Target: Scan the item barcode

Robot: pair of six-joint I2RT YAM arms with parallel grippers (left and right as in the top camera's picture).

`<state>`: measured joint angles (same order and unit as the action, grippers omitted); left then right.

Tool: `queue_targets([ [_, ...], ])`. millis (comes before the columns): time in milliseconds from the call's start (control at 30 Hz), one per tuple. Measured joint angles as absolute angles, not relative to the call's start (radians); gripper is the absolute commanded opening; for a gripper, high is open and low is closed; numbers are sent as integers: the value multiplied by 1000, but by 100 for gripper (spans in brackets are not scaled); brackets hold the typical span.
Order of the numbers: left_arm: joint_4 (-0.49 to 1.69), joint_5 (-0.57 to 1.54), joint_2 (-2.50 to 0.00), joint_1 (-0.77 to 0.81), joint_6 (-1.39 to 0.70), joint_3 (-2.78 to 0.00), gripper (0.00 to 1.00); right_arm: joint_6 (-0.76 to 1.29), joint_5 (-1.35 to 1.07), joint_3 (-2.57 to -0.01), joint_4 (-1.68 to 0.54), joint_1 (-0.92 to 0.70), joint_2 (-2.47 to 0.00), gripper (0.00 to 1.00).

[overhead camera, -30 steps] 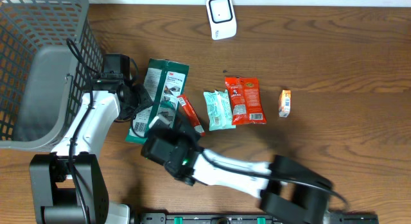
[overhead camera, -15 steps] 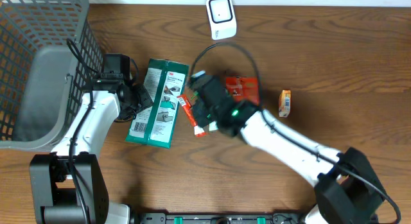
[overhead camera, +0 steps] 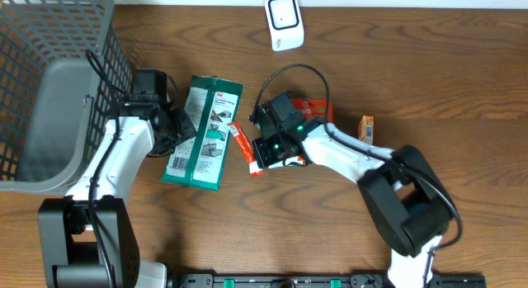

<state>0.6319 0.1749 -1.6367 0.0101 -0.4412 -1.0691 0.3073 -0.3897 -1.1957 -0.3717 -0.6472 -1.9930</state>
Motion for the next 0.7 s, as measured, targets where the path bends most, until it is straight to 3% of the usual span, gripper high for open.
queue_targets([
  [700,632,175,-1637,10,-442,-1069,53,308,-419,-1196,-341,-669,-1913,1],
])
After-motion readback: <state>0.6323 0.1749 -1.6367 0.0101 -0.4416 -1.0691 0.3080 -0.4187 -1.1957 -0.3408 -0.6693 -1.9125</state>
